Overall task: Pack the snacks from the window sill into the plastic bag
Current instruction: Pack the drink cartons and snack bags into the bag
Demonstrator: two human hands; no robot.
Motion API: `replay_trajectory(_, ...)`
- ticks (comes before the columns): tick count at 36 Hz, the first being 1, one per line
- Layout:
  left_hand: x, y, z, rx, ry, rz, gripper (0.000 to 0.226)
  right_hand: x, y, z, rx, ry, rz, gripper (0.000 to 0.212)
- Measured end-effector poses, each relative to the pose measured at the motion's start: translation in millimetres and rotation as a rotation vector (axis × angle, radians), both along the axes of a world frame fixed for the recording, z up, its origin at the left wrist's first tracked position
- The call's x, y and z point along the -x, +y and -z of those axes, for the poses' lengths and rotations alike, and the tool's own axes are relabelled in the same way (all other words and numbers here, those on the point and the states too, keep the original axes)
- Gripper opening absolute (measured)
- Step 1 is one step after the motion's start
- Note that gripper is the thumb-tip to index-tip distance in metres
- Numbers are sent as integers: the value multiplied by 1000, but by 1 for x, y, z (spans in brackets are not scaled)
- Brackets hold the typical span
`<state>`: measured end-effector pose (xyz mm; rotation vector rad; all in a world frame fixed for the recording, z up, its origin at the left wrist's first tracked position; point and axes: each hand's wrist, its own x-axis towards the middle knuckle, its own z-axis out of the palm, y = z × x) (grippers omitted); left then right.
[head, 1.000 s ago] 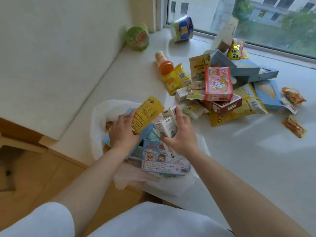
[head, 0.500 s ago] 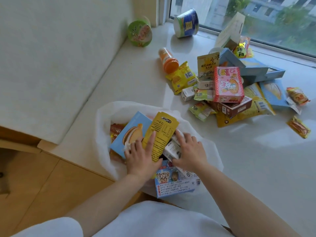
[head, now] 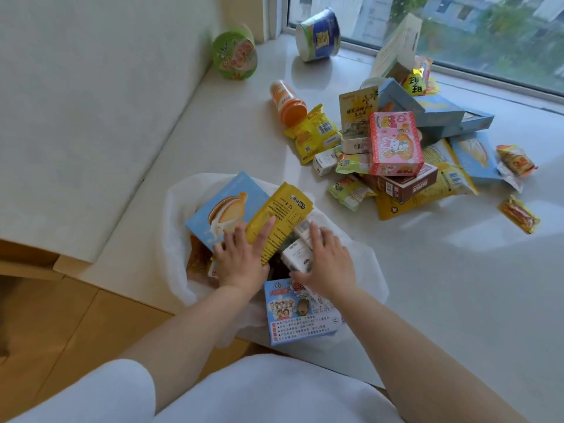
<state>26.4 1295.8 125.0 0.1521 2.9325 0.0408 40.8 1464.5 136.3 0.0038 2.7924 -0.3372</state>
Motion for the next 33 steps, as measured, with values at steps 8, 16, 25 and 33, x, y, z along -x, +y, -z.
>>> replay_trajectory(8,-39,-31,25,-3,14,31,128,0,18,3,-31,-63,-20,122)
replay_trajectory(16,12,-23,8,75,-98,26,95,9,18,-1,-94,-51,-5,115)
replay_trajectory(25,-39,-42,14,-219,255,534,44,-23,18,4,-34,259,-414,79)
replay_trajectory(33,-51,-49,24,76,-479,517,65,-52,9,21,-154,-37,-700,98)
